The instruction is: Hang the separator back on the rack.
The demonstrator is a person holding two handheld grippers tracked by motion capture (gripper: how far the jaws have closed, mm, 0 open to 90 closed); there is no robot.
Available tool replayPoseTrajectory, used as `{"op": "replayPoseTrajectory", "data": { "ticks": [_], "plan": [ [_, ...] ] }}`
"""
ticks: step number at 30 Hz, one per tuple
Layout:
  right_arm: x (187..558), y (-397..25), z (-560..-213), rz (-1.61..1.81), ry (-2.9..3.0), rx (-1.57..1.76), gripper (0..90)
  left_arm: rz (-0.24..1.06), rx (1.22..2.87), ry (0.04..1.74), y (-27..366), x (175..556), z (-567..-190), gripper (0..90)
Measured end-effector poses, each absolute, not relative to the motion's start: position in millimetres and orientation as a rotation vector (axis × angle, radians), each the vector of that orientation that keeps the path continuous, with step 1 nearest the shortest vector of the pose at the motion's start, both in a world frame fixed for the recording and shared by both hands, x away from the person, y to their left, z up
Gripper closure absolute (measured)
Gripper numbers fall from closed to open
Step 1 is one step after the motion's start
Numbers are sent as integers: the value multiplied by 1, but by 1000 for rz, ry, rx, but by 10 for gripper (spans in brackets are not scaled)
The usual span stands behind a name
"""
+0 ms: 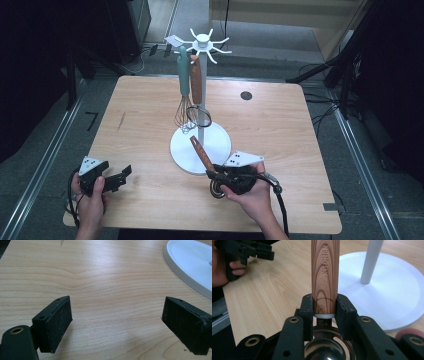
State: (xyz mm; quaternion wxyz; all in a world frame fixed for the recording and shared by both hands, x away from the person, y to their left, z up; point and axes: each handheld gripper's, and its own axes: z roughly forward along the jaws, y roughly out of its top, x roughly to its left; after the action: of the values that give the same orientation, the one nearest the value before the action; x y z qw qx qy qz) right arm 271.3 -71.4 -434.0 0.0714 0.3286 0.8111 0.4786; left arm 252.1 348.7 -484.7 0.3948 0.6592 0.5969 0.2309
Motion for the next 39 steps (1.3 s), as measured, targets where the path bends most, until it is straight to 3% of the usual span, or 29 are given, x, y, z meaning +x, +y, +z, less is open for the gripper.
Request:
{"op": "replayPoseTrajectory", "data": {
  "ticks": [22,39],
  "plan": [
    [266,-122,-414,1604,2178,1029,715,579,1693,1504,347,252,-485,95],
    [272,-133,-369,1668,2001,996,715,592,1707,1495,346,251,-485,95]
  ]
}}
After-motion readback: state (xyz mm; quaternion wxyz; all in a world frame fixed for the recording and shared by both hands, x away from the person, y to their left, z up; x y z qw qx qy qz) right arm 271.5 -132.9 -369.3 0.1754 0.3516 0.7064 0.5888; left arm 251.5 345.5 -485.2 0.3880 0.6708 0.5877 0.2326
